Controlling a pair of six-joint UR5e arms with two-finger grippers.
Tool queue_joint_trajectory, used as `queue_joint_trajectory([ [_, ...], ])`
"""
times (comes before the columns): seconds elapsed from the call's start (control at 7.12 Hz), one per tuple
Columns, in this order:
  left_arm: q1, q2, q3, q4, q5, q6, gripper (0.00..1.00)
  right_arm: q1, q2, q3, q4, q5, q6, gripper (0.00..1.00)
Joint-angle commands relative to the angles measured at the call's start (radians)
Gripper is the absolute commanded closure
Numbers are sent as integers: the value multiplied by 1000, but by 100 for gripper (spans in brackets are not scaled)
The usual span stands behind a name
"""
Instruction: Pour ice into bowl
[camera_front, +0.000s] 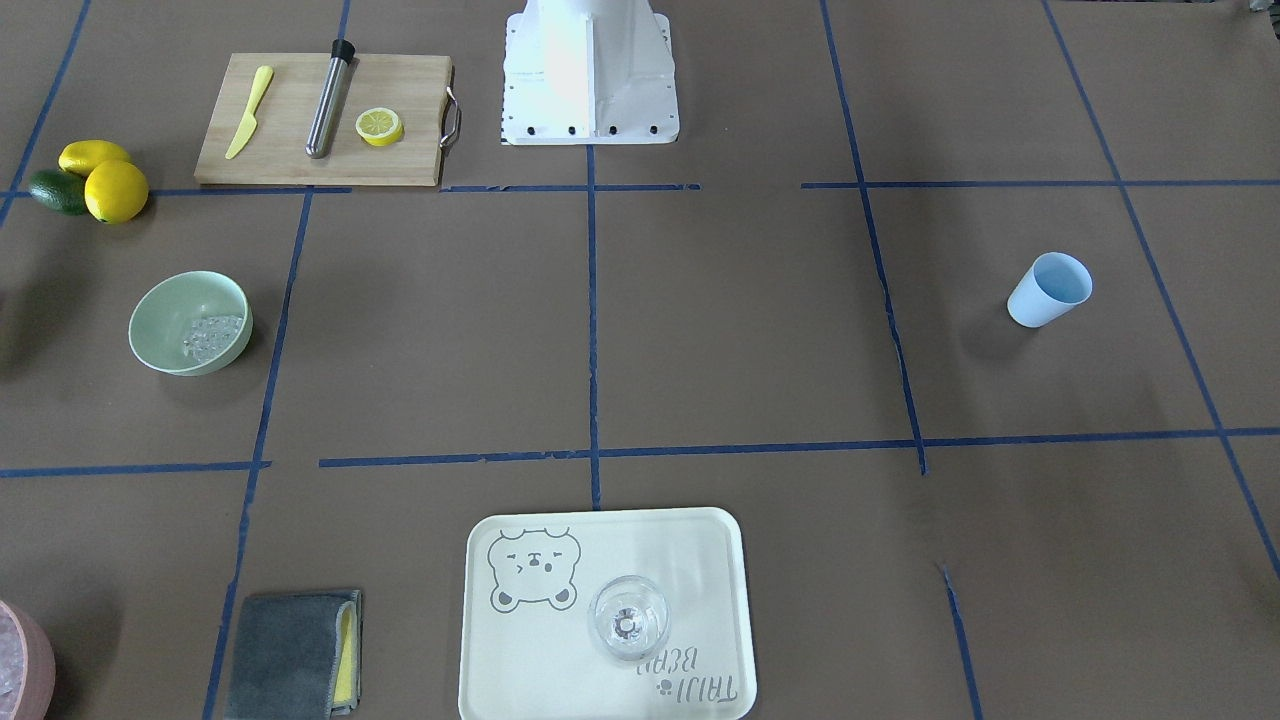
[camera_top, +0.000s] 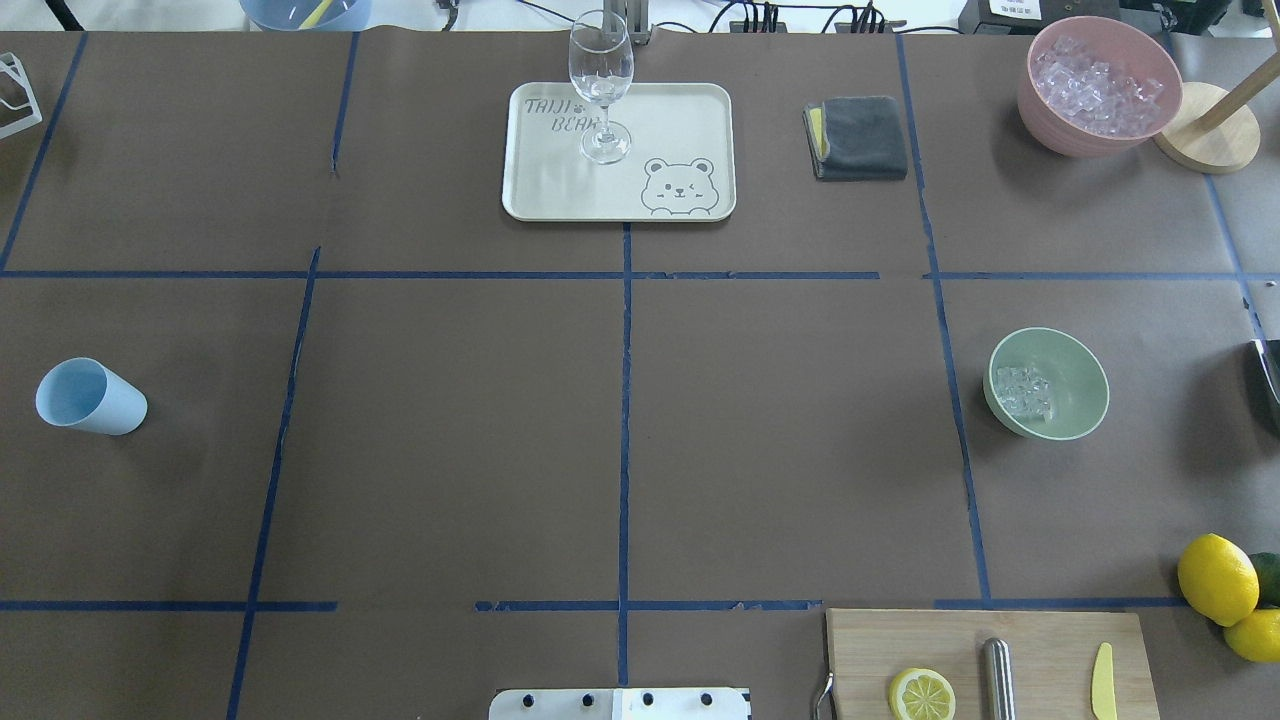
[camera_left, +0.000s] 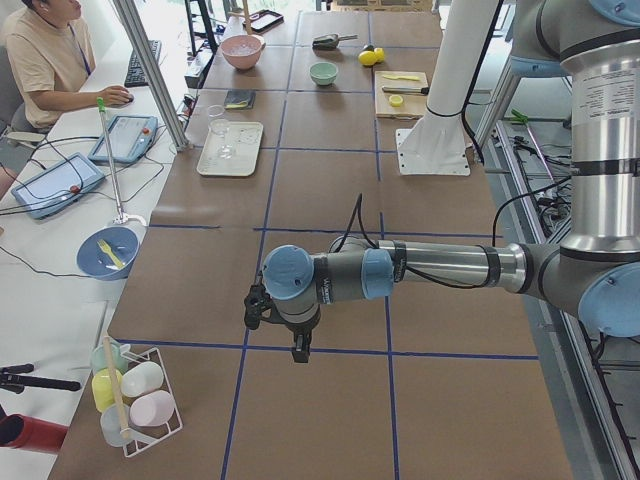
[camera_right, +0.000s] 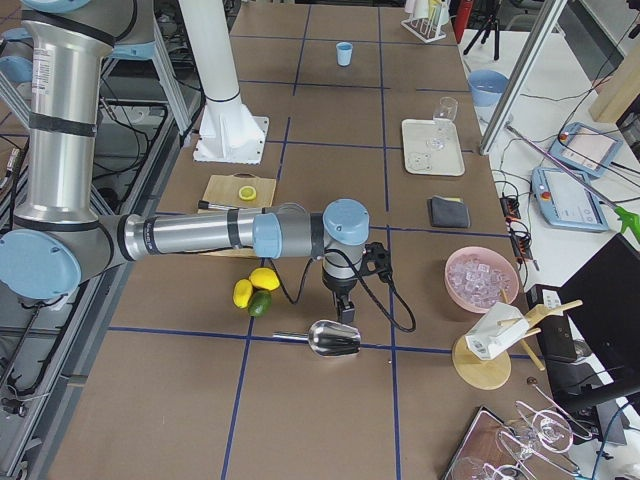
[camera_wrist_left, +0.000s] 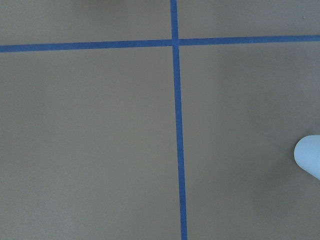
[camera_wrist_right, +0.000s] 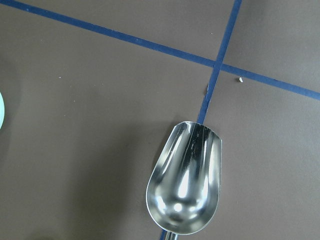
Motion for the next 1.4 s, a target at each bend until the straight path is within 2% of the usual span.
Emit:
queue_joint_trajectory([
  [0.0,1,-4,9,-1,1,-5,0,3,-7,-19,1,-1,-1,0],
  [0.14,-1,-2,12,0,1,-5,0,5,-45,-29,1,-2,-2,0],
  [0.42,-4,4,11,-1,1,-2,0,40,-99,35,1,1,2,0],
  [0.7,-12,7,9,0,2,-3,0,40,-97,26,-1,12,15,0],
  [0.84,-25,5,9,0,2,-5,0,40,-97,20,-1,72,38,0],
  [0.98,-25,5,11,0,2,-3,0,40,-97,23,1,82,56,0],
  [1.26,-25,-4,8,0,5,-5,0,40,-76,26,-4,43,61,0],
])
